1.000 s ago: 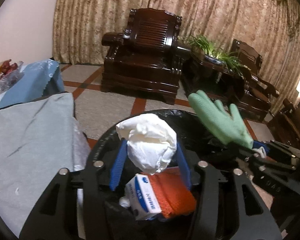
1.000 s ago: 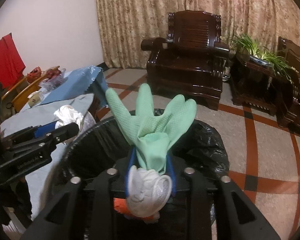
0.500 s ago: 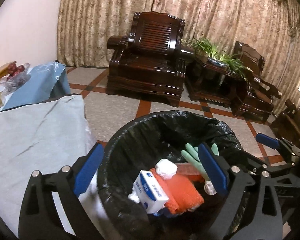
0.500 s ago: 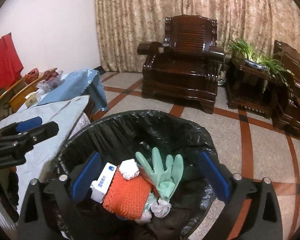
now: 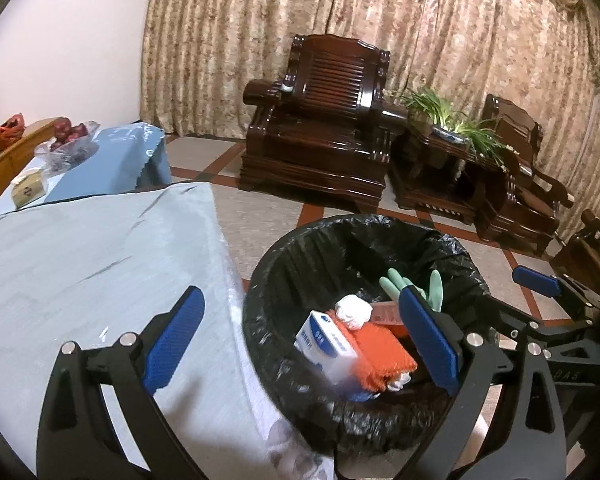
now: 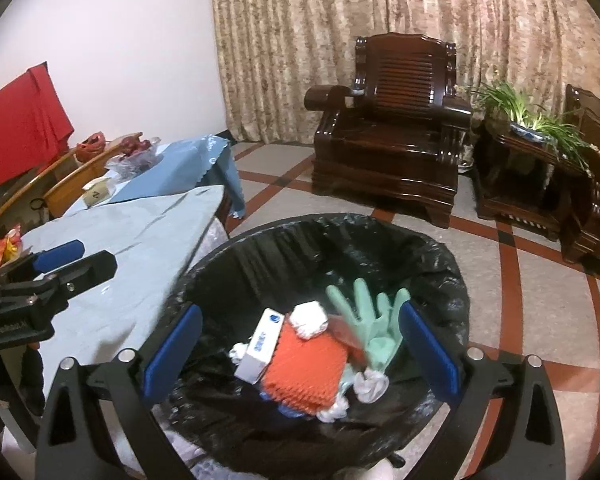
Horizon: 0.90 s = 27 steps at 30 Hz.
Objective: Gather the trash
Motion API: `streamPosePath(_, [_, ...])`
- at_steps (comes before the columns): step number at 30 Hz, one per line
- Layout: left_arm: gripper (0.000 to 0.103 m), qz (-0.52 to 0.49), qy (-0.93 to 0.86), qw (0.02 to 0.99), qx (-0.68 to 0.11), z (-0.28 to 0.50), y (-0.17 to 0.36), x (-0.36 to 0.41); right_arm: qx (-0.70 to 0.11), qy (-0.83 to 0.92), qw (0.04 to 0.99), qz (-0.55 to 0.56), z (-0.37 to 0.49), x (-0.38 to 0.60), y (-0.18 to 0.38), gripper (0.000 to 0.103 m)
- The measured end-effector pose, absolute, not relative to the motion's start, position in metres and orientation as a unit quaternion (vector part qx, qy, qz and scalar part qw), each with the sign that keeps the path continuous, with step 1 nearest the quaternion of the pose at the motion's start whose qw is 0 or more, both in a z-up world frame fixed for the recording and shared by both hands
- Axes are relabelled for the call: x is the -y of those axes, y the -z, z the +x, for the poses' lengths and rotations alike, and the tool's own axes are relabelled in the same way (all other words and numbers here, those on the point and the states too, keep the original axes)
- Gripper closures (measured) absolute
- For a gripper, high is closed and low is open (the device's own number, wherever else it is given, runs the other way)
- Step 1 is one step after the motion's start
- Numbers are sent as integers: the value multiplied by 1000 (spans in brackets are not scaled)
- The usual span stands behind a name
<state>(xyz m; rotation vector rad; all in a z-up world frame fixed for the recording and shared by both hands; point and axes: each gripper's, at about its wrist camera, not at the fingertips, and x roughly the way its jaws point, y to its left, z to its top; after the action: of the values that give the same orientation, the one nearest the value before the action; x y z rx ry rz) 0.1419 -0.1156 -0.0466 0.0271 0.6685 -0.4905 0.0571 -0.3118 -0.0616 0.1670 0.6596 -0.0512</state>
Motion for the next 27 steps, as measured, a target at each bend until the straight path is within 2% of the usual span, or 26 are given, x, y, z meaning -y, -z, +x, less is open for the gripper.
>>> streamPosePath(27, [8, 7, 209, 942, -264, 71, -12, 75, -282, -10, 957, 61, 14, 270, -8, 6])
